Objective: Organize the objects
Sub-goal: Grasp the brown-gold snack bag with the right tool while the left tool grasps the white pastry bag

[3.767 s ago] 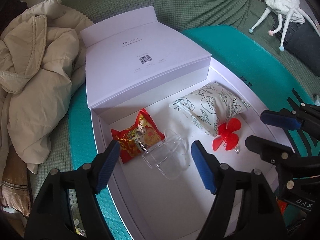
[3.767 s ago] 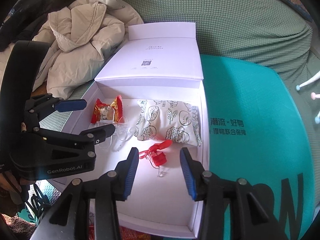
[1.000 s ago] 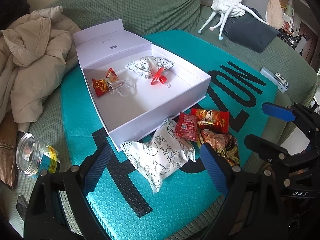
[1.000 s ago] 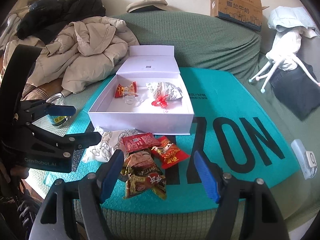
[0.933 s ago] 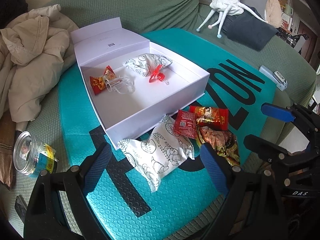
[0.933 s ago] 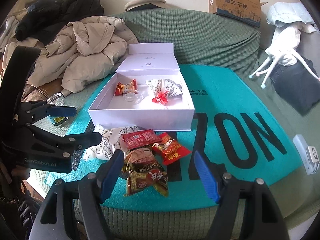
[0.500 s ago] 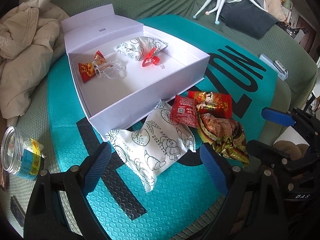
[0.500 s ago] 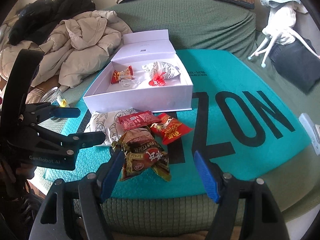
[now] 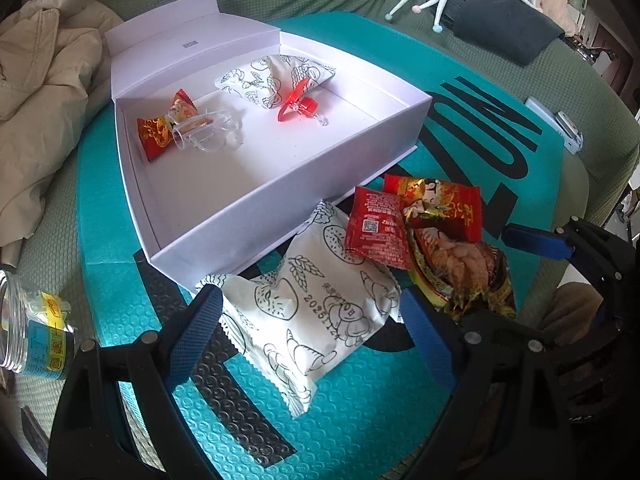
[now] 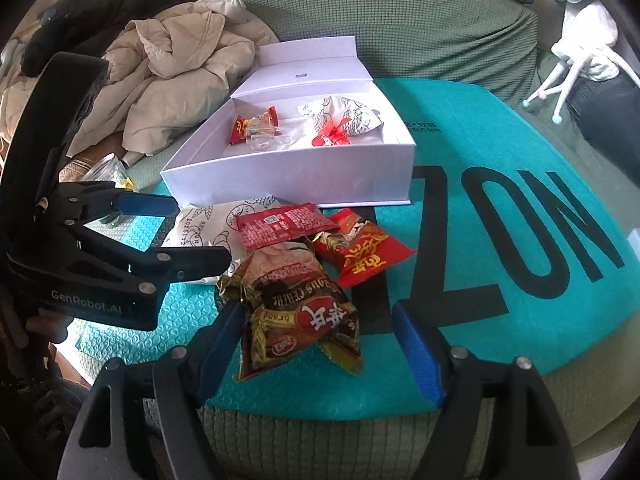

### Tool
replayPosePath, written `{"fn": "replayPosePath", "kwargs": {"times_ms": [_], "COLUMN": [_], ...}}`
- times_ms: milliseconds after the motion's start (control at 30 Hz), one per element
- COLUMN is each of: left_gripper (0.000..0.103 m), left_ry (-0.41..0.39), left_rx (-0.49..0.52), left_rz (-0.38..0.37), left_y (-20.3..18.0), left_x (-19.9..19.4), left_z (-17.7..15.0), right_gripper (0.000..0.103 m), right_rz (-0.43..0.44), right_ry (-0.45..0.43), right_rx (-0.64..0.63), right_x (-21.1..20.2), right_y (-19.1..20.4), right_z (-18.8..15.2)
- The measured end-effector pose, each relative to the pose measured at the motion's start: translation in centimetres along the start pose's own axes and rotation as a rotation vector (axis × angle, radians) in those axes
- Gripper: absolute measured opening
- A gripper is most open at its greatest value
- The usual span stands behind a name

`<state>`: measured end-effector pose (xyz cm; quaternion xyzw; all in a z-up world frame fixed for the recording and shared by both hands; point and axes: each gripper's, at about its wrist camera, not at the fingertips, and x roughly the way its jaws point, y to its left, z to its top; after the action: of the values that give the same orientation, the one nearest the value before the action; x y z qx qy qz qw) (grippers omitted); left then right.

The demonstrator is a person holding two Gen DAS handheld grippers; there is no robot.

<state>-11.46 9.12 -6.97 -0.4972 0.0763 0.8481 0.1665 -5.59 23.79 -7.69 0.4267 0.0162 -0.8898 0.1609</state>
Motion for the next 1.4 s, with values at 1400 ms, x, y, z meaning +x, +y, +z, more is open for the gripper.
{"fn": "replayPosePath", "kwargs": {"times_ms": [1400], "left_gripper": [0.086], "left_ry": [0.089], "left_rx": [-0.155], "left_rz": [-0.046], "left_y": [1.0], "left_x": [0.8], "left_z": [-1.4], "right_gripper": [0.06], "right_rz": [0.124], "right_ry": [-0.019], "right_rx": [0.18], "right_x": [-0.2], "right_y": [-2.9], "right_z": [-2.5]}}
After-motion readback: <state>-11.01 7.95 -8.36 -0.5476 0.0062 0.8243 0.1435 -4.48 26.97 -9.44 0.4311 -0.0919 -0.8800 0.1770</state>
